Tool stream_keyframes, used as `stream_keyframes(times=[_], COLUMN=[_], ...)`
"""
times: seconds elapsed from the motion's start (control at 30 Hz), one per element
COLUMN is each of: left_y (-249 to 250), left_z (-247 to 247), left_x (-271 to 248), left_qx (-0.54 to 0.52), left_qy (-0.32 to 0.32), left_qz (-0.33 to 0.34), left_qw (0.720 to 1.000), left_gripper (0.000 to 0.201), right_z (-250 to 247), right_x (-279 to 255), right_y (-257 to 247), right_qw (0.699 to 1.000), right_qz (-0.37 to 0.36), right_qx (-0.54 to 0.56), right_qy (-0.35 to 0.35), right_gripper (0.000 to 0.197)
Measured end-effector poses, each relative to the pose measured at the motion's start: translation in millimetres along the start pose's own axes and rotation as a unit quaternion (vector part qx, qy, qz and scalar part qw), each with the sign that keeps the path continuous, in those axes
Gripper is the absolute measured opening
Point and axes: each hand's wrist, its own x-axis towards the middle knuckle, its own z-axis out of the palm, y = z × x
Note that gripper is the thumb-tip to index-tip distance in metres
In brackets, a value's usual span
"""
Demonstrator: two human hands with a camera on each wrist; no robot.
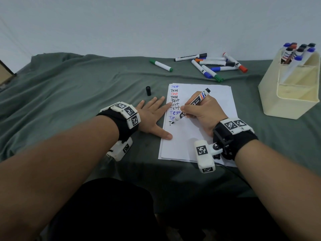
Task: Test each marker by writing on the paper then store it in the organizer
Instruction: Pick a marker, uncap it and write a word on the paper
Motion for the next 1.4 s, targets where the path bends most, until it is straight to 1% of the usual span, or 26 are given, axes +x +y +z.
stream_keyframes(times=[0.13, 0.23, 0.37, 0.47, 0.6, 0.73, 0.83, 1.03, 1.23, 1.4], left_y=[0.1, 0.2, 0.0, 0.4, 0.5, 1.3, 1.5, 2.2, 1.3, -0.1], left_z=[-0.5, -0.1, -0.3, 0.5, 0.9, -0.6, -1.5, -1.3, -0.5, 0.3], left_x=[-0.4, -0.1, -0.3, 0.0, -0.2, -1.5, -2.4, -3.2, -1.9, -0.1], left_qx=[0.0, 0.0, 0.001, -0.002, -0.003, -0.001, 0.0, 0.0, 0.002, 0.001], left_qy=[-0.002, -0.002, -0.003, -0.002, 0.0, -0.003, -0.005, -0.003, -0.001, -0.002], left_qz=[0.0, 0.002, 0.0, -0.002, -0.002, 0.0, 0.001, 0.002, 0.002, 0.002], left_qw=[1.0, 1.0, 1.0, 1.0, 1.0, 1.0, 1.0, 1.0, 1.0, 1.0], left_gripper=[0.137, 0.137, 0.137, 0.138, 0.138, 0.137, 0.135, 0.132, 0.132, 0.137], right_z=[0.9, 2.1, -1.3, -1.6, -0.6, -1.1, -1.2, -6.2, -4.2, -6.2], right_x=[-0.8, -0.8, 0.5, 0.0, -0.8, -1.7, -1.6, 0.4, 0.5, 1.4], right_y=[-1.0, -0.8, 1.1, 1.6, 1.3, 1.3, 1.0, 5.3, 5.3, 8.0], right_qw=[1.0, 1.0, 1.0, 1.0, 1.0, 1.0, 1.0, 0.998, 0.999, 0.999], right_qz=[0.006, 0.003, 0.002, 0.003, 0.006, 0.0, 0.004, 0.009, 0.007, 0.003], right_qx=[0.004, -0.004, -0.015, -0.008, 0.002, 0.012, 0.013, 0.022, 0.033, 0.03], right_qy=[-0.004, -0.011, 0.02, 0.028, 0.022, 0.022, 0.017, 0.062, 0.038, 0.031], right_gripper=[0.009, 0.011, 0.011, 0.012, 0.013, 0.018, 0.013, 0.02, 0.02, 0.014])
